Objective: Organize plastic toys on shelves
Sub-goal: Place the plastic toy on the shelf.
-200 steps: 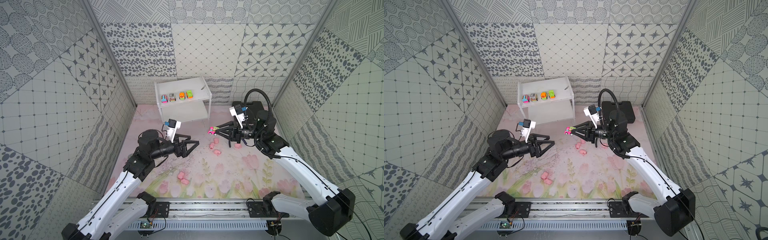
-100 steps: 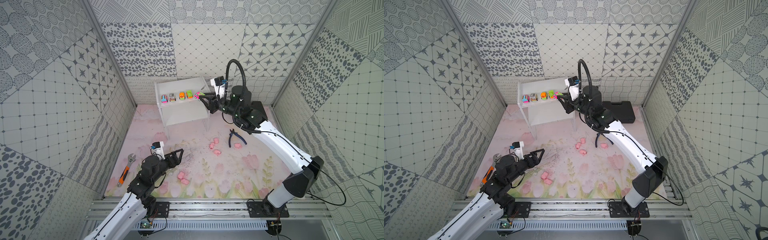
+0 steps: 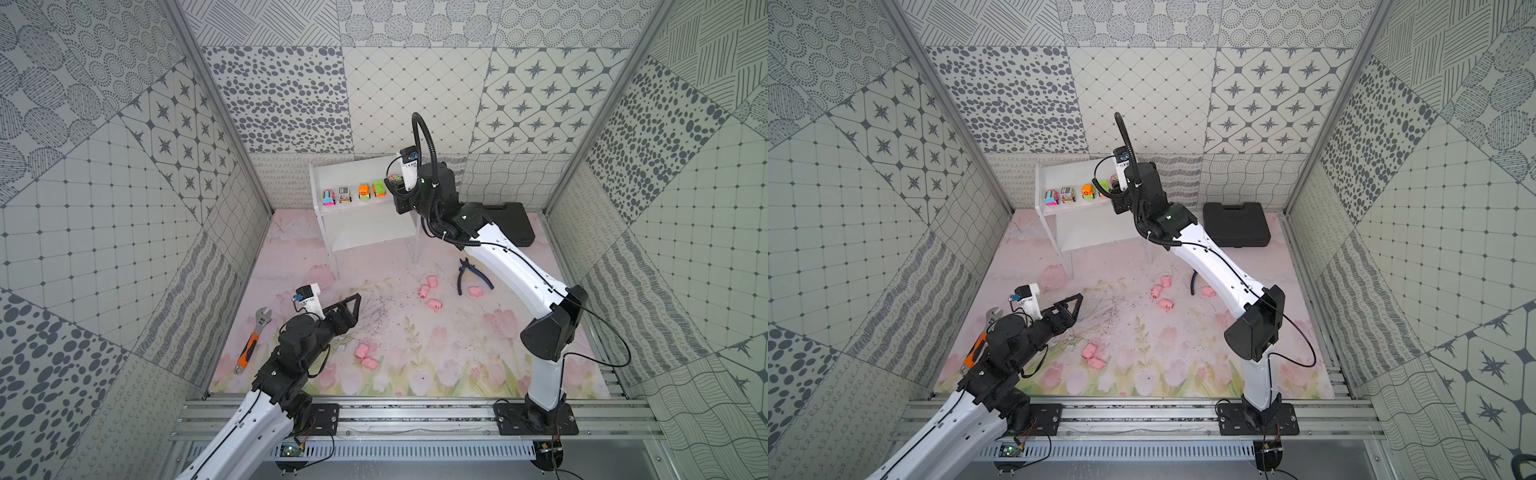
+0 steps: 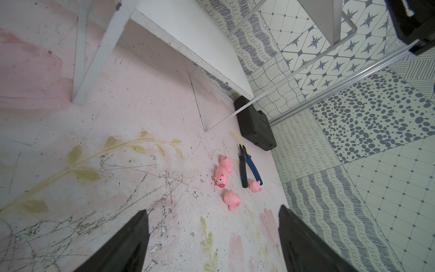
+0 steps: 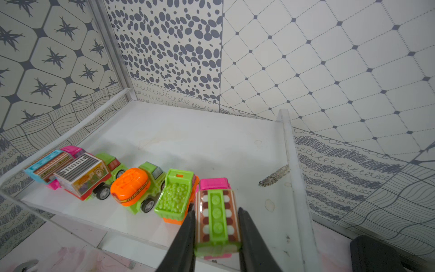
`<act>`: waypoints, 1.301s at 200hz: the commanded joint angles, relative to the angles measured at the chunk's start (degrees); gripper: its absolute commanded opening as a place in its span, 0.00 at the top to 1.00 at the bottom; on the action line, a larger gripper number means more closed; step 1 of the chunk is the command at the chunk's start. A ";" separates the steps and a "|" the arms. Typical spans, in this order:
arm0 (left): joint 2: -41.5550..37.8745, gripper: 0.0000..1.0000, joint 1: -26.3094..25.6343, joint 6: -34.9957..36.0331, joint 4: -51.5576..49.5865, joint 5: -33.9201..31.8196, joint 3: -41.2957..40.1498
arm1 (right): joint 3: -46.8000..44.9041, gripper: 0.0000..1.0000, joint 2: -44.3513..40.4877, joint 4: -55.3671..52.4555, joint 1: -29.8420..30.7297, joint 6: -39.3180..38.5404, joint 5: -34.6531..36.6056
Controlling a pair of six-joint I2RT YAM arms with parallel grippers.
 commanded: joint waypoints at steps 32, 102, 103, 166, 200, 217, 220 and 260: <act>-0.60 0.10 0.05 2.85 3.43 -0.87 -0.18 | 8.92 0.72 5.74 -4.34 1.29 -0.20 8.97; -1.16 0.10 0.13 3.93 3.06 -1.19 -0.20 | 9.67 0.71 6.81 -5.70 2.13 0.65 10.41; -1.12 0.10 0.13 3.93 3.05 -1.17 -0.18 | 9.64 0.71 6.78 -5.65 2.16 0.65 10.46; -1.17 0.09 0.13 4.00 2.99 -1.32 -0.15 | 6.49 0.66 5.72 -4.72 2.24 0.57 10.88; -1.31 0.09 0.13 3.81 2.55 -1.32 -0.16 | 5.51 0.59 4.86 -4.22 2.19 0.56 10.00; -1.49 0.09 0.13 3.67 2.37 -1.32 -0.21 | 4.40 0.58 3.99 -3.42 2.25 0.33 9.76; -1.52 0.10 0.13 3.67 2.32 -1.36 -0.27 | 4.25 0.58 3.81 -3.28 2.24 0.31 9.72; -1.33 0.10 0.13 3.33 2.23 -1.02 -0.24 | 1.83 0.53 1.61 -1.85 2.28 -0.74 9.15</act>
